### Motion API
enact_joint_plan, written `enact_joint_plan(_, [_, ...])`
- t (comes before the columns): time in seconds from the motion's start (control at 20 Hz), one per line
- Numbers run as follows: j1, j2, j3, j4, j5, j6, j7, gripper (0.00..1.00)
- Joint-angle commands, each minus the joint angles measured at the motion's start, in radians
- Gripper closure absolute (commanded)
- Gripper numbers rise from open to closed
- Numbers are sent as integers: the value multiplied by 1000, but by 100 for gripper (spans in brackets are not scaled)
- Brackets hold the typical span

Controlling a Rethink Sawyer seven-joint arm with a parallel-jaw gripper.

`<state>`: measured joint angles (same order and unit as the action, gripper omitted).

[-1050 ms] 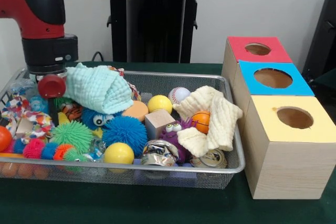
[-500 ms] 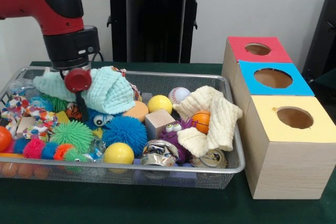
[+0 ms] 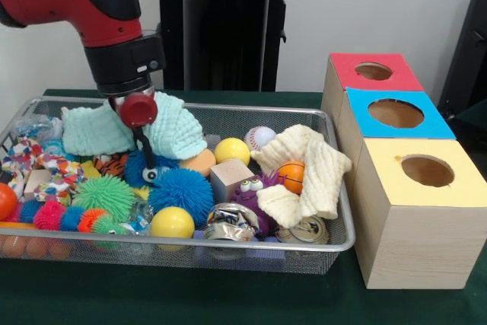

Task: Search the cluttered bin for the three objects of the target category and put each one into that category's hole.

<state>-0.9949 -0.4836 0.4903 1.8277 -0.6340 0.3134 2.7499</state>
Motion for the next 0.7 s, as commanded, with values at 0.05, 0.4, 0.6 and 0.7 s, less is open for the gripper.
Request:
enact_joint_plan(0.05, [116, 44, -107, -89, -126, 48, -108, 0])
enact_joint_plan(0.4, [252, 66, -282, -199, -214, 12, -11, 0])
enact_joint_plan(0.6, [292, 74, -339, -227, -228, -16, 9, 0])
enact_joint_plan(0.7, [310, 76, -366, -238, -227, -28, 21, 0])
